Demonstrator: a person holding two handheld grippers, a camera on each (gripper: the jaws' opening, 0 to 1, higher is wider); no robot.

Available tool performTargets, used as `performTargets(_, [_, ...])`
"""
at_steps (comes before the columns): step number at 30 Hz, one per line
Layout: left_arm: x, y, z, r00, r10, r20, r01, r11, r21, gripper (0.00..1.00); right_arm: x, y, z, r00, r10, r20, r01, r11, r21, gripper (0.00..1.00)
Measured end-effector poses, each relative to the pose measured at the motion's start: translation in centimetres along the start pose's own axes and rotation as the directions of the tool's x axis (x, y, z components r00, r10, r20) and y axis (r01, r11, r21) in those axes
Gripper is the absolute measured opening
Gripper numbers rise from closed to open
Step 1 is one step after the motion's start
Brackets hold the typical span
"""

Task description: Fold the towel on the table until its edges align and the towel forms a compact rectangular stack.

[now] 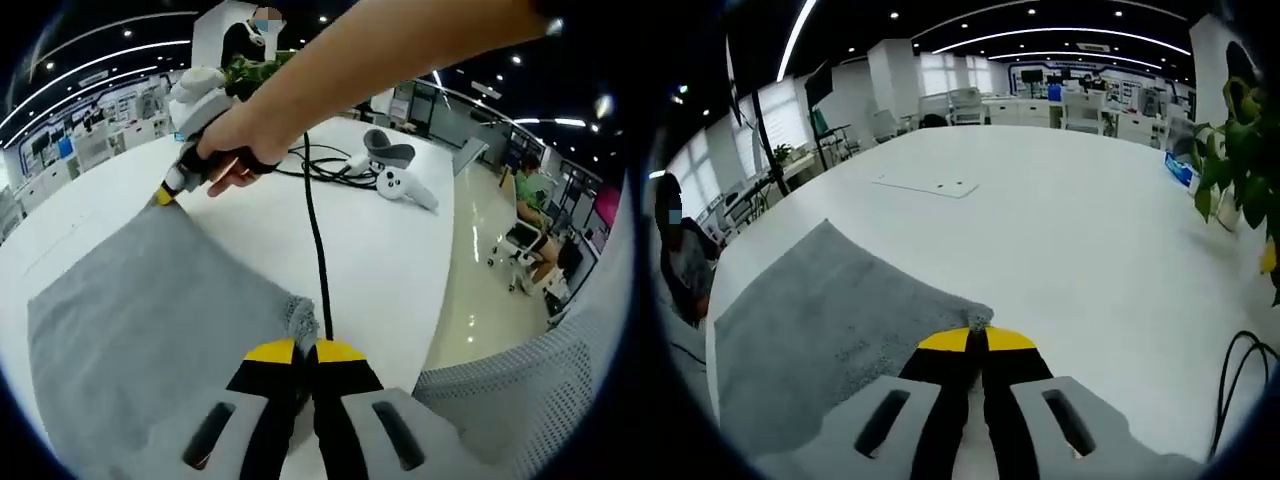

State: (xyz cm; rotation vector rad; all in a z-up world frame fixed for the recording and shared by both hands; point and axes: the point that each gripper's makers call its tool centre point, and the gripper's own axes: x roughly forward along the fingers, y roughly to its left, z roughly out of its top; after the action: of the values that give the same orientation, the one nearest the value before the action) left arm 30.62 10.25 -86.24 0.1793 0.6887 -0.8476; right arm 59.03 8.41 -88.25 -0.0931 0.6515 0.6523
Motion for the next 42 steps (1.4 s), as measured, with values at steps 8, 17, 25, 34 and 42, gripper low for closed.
performTargets(8, [-1.3, -0.8, 2.1, 0.997, -0.025, 0.067, 0.023, 0.999, 0.028, 0.04, -0.5, -0.7, 0.6, 1.0, -0.002, 0.009, 0.002, 1.0, 0.0, 0.01])
performTargets(17, [-2.6, -2.1, 5.0, 0.986, -0.049, 0.159, 0.046, 0.999, 0.024, 0.04, -2.1, -1.1, 2.3, 0.998, -0.034, 0.045, 0.033, 0.999, 0.031, 0.0])
performTargets(25, [-4.6, -1.7, 6.0, 0.975, -0.044, 0.216, 0.037, 0.999, 0.034, 0.04, -3.5, -0.7, 3.6, 0.995, -0.076, 0.061, 0.073, 0.996, 0.054, 0.0])
performTargets(34, [-6.5, -1.3, 6.9, 0.964, -0.029, 0.265, 0.013, 0.998, 0.061, 0.04, -5.5, -0.9, 5.6, 0.984, -0.158, 0.082, 0.153, 0.986, 0.07, 0.0])
performTargets(42, [-8.7, -0.7, 7.2, 0.953, -0.012, 0.302, -0.002, 0.999, 0.045, 0.04, -6.2, 0.1, 7.4, 0.979, -0.179, 0.092, 0.171, 0.982, 0.085, 0.0])
